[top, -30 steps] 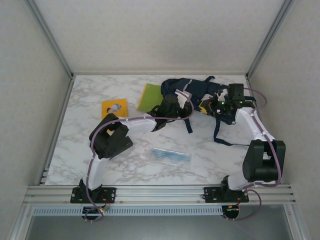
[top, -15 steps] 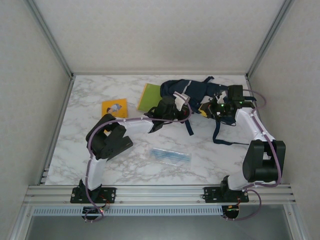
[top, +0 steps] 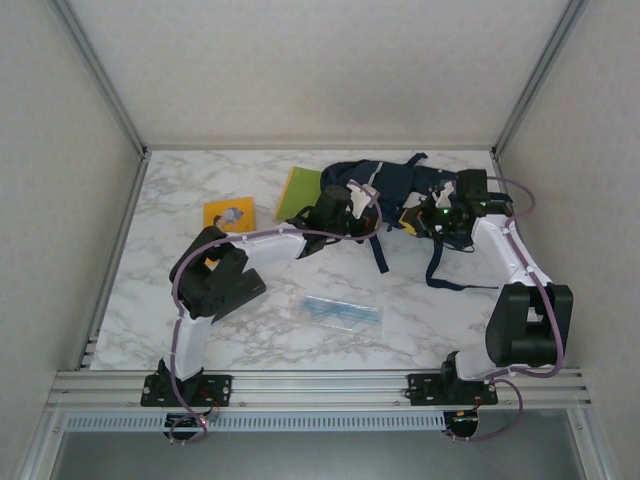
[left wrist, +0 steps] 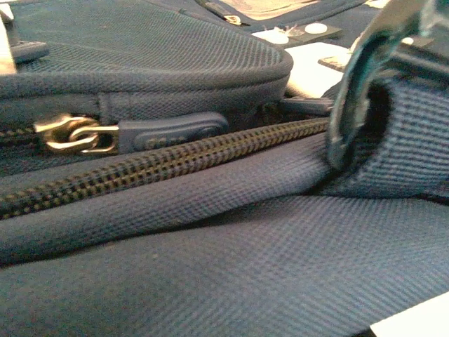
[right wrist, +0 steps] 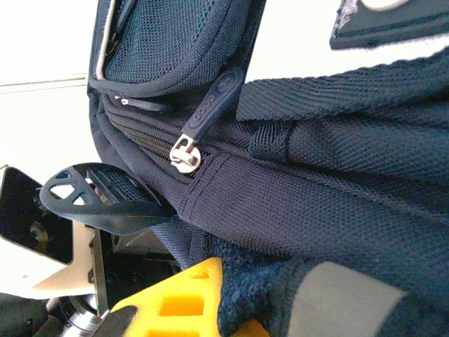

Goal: Pack the student bag

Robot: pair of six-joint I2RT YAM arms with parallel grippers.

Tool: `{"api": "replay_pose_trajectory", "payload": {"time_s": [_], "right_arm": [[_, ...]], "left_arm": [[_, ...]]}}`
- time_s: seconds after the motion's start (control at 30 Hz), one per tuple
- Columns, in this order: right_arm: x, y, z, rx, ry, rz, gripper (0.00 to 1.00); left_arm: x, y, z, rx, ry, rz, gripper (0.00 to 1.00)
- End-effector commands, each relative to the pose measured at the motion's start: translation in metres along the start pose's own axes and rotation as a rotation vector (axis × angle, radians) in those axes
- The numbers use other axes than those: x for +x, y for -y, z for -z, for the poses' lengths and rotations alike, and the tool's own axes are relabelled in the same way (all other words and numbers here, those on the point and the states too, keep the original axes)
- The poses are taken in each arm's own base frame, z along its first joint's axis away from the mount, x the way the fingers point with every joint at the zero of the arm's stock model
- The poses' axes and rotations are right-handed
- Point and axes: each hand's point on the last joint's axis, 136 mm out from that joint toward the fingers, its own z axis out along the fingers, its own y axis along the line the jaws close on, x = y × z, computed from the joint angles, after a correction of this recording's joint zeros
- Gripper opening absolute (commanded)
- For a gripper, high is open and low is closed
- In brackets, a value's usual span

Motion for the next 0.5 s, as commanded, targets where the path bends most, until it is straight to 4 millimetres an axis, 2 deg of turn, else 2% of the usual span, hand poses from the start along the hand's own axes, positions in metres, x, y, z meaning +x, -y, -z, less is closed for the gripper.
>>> {"api": "replay_pose_trajectory", "payload": {"time_s": [0.0,0.1,0.3,0.47], "right_arm": [[0.018,-0.007,0.02,0.032,-0.028,0.052,0.0],[0.015,0.005,0.025,0.119,0.004,0.078,0.0],[0.009,0.012,0.021,0.143,0.015,0.081,0.0],[0.006,0.022,0.023,0.203,0.03,0.107,0.0]], "left_arm": [[-0.043,-0.062,0.027,-0.206,0.062,0.012,0.0],[-0.035,-0.067,0.035,-0.21,-0.034,0.023,0.0],[-0.028,-0.056,0.046,-0.168,-0.09,0.044,0.0],[-0.028,-0.079,0.051,-0.247,-0.089,0.025,0.0]]}}
